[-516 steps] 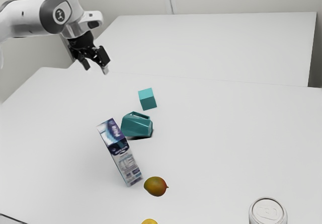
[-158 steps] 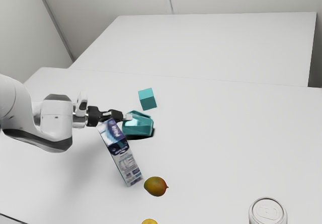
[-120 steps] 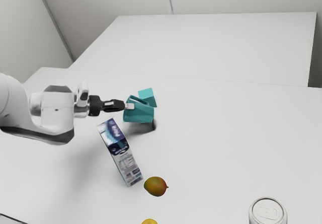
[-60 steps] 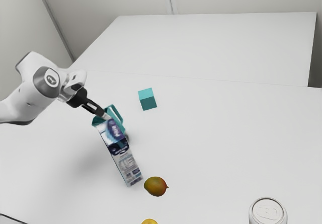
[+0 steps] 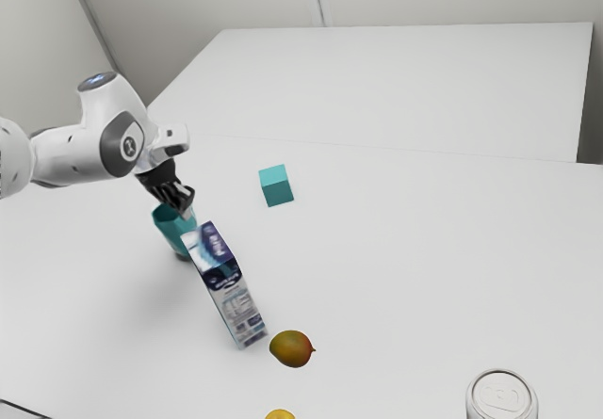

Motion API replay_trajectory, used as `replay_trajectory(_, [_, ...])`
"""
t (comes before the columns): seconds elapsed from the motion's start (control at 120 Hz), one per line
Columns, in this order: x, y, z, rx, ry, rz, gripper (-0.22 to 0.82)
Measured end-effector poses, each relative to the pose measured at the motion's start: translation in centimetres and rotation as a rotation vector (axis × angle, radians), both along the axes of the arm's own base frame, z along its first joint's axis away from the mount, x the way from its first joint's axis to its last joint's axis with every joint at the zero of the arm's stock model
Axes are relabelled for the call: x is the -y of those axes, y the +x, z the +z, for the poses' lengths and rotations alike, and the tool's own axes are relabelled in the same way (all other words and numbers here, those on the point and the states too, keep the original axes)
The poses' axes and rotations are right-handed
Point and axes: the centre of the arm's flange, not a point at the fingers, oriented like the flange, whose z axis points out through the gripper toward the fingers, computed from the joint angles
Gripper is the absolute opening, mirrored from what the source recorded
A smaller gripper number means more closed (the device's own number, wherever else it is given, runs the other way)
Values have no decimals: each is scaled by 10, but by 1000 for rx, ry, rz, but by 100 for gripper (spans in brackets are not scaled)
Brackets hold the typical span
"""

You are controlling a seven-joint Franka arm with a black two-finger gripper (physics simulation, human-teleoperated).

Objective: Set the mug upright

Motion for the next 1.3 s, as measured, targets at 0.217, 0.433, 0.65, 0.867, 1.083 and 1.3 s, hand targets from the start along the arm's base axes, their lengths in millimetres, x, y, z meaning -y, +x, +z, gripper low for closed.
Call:
replay_trajectory(0.217, [39,13,-2,-16,63,16,-18])
replay_trajectory(0.433, [61,12,-4,-44,57,91,-18])
replay_trajectory(0.65, [89,5,-8,-76,38,150,-18])
replay_trajectory(0.867, [88,-15,-15,-112,15,238,-18])
replay_trajectory(1.083, [90,-14,-3,-95,0,290,21])
replay_trajectory(1.3, [93,1,61,5,-29,316,46])
